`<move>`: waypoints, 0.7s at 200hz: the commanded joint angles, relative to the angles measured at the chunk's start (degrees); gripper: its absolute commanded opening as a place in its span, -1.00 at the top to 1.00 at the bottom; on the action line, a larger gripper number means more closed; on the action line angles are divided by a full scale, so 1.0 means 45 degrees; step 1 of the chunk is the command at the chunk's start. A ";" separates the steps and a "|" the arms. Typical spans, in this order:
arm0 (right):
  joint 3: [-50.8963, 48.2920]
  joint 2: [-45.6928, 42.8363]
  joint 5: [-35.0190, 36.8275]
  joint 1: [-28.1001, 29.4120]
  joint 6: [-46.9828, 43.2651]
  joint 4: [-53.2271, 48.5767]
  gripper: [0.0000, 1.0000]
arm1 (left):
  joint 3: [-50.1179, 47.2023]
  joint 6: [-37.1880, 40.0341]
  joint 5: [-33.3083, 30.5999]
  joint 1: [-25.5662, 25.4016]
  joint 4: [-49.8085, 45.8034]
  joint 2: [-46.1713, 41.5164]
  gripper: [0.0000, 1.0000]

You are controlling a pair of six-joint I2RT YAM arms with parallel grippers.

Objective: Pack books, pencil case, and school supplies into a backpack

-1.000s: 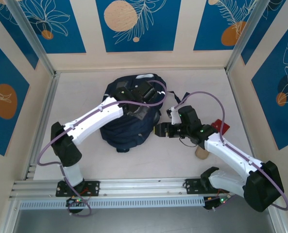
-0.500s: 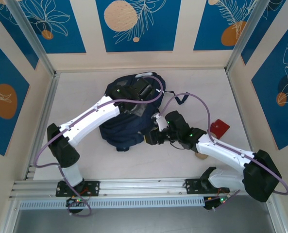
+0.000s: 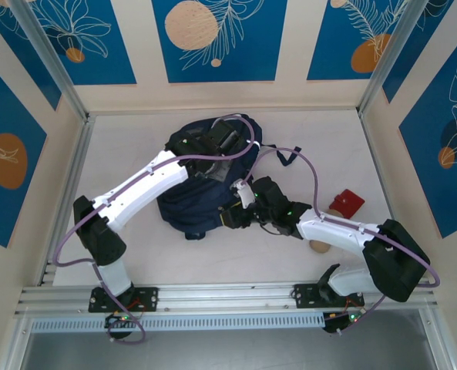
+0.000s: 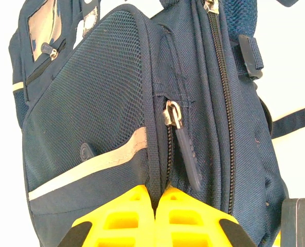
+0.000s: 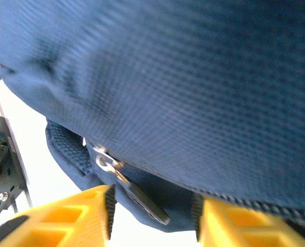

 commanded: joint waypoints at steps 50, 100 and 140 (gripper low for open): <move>0.0040 -0.0571 0.2058 0.0316 0.0134 -0.0484 1.00 | 0.0729 -0.0346 -0.0561 0.0268 0.0351 -0.0543 1.00; -0.0733 -0.1937 0.4183 0.0272 0.0355 -0.2018 1.00 | -0.0779 0.1073 -0.0492 0.0307 0.0708 -0.0995 1.00; -0.0754 -0.1901 0.5323 -0.0226 0.0667 -0.2945 1.00 | -0.2412 0.2325 0.0474 0.0307 0.1418 -0.1218 1.00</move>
